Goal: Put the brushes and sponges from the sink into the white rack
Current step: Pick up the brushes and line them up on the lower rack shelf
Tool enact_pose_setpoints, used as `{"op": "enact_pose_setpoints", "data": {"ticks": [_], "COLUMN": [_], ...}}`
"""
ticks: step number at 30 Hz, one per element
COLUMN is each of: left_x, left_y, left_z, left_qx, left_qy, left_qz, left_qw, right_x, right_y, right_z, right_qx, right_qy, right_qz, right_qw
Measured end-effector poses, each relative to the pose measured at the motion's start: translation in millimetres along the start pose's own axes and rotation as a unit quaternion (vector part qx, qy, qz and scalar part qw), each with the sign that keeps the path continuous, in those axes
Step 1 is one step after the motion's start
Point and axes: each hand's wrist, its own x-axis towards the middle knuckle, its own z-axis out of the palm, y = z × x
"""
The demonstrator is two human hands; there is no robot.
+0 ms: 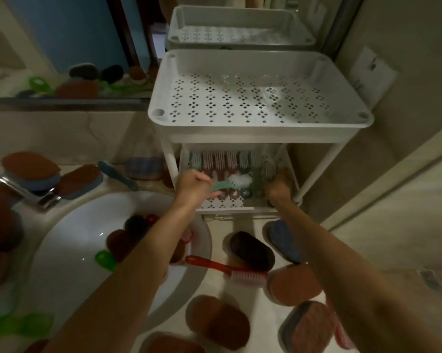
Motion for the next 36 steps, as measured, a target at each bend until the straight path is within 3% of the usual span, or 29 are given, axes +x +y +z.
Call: {"op": "enact_pose_setpoints", "data": {"ticks": [5,13,22,27,30,33,36], "left_x": [22,28,31,29,33,37,36], "left_y": [-6,-5,-5,-9,-16,-23,-29], "left_z": [6,17,25,31,36,43,49], "left_qx": [-0.051,-0.124,-0.151,-0.19,-0.2,-0.169,-0.107], "left_qy": [0.021,0.033,0.046,0.032,0.061,0.075,0.048], "left_qz": [-0.042,-0.04,-0.037,-0.027,-0.012,-0.003,0.027], "left_qw": [0.998,0.991,0.987,0.981,0.978,0.983,0.993], "right_x": [19,39,44,35,10,-22,-35], "right_y": [-1,-3,-7,-7,-13,-29,-43], "right_z": [8,15,16,7,8,14,11], "right_qx": [-0.093,-0.015,-0.084,-0.044,0.077,0.281,0.402], "right_qy": [0.002,0.038,0.017,0.031,0.054,-0.021,-0.091], "right_qz": [0.011,0.006,-0.021,-0.017,-0.053,-0.016,0.048], "right_qw": [0.996,0.999,0.996,0.998,0.994,0.959,0.91]}}
